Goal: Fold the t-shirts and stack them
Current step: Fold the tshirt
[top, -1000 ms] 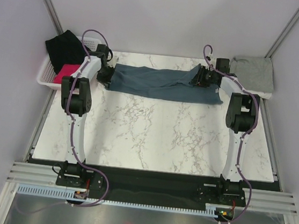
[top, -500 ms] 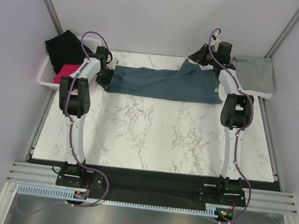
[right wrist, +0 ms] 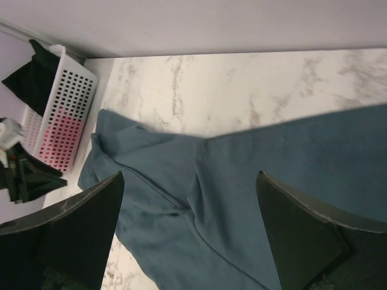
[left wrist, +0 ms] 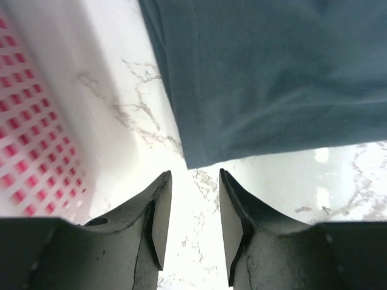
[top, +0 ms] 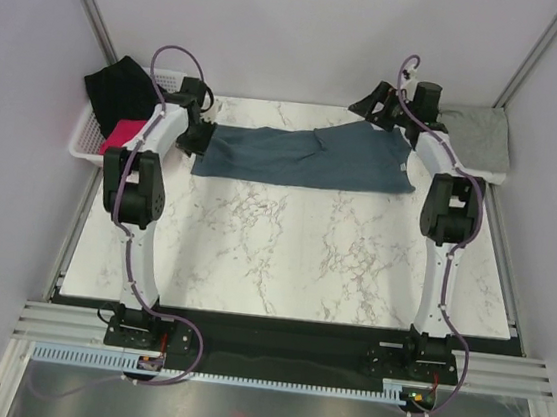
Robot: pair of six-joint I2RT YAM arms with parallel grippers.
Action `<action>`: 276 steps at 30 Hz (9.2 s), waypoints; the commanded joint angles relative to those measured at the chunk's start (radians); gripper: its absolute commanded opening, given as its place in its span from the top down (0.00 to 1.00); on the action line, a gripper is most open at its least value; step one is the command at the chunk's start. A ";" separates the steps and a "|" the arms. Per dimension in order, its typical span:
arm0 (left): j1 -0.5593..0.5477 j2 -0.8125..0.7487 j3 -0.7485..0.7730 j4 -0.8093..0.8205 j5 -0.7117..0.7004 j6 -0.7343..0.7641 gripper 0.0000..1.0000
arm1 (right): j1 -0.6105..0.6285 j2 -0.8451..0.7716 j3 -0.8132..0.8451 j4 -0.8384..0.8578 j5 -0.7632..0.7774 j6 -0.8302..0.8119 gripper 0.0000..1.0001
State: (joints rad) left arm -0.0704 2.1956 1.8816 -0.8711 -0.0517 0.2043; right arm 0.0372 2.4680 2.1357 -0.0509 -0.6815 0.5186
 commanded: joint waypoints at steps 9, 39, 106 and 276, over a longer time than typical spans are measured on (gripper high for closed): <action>-0.057 0.015 0.218 -0.012 0.141 -0.032 0.54 | -0.103 -0.225 -0.272 -0.199 0.129 -0.202 0.16; -0.123 0.112 0.031 0.000 0.131 -0.036 0.55 | 0.055 -0.123 -0.300 -0.273 0.445 -0.443 0.11; -0.621 -0.266 -0.654 0.058 0.127 0.007 0.57 | 0.122 -0.032 -0.203 -0.155 0.346 -0.091 0.02; -0.212 -0.202 -0.288 0.446 0.661 -0.669 0.98 | 0.121 -0.549 -0.693 -0.253 0.074 -0.074 1.00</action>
State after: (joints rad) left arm -0.2974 1.9003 1.4731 -0.4667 0.6487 -0.5453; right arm 0.1661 1.8488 1.3155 -0.3508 -0.6460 0.5308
